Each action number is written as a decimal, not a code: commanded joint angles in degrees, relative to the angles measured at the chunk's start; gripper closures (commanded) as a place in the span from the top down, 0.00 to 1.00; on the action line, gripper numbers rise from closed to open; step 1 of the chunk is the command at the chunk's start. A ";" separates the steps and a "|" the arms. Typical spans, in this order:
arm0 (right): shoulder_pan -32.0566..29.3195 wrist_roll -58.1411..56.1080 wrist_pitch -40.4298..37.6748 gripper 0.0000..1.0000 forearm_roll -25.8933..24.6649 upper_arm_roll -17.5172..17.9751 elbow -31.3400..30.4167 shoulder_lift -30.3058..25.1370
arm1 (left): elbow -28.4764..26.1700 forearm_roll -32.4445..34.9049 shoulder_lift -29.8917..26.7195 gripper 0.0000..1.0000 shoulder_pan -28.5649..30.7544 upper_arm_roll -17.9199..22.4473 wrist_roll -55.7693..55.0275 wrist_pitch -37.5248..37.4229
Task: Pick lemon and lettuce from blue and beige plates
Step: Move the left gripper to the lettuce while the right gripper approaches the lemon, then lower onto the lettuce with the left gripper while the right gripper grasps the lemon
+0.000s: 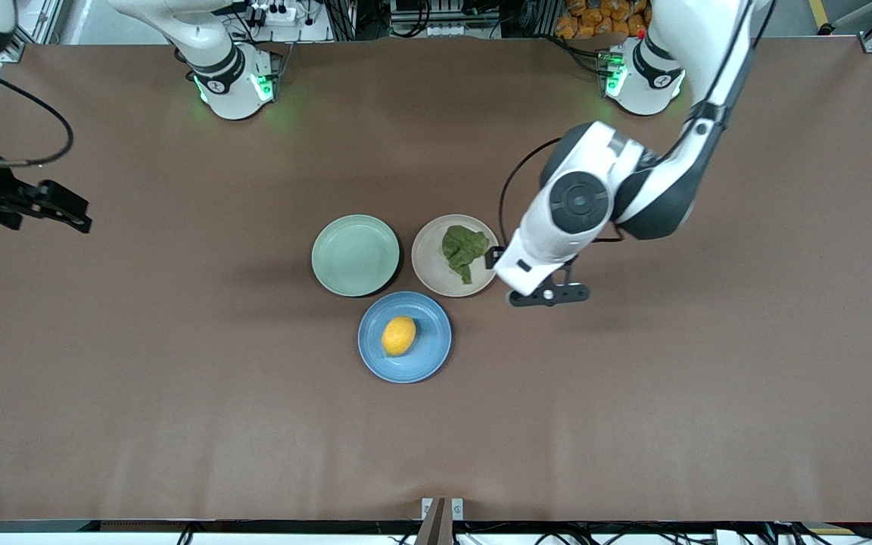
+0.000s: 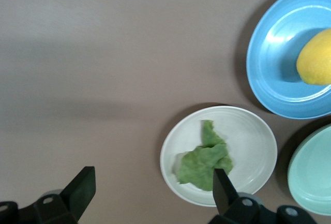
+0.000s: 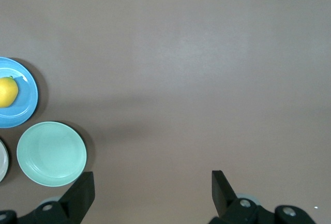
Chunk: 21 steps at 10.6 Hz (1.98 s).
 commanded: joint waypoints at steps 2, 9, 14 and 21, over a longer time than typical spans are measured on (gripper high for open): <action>1.41 12.56 4.78 1.00 0.35 3.75 0.19 4.57 | 2.27 1.13 5.03 1.00 -4.68 0.55 -4.68 0.50; 3.94 32.98 21.65 1.00 0.35 11.51 0.27 17.49 | 0.24 6.12 9.78 1.00 -11.55 0.46 -7.67 5.76; 9.48 45.01 35.19 1.00 0.08 11.59 0.54 27.60 | 0.24 7.28 13.38 1.00 -12.61 0.37 -7.67 8.32; 15.90 54.26 44.52 1.00 -1.23 11.42 1.07 35.43 | 0.24 6.50 14.88 1.00 -12.61 0.28 -7.23 8.32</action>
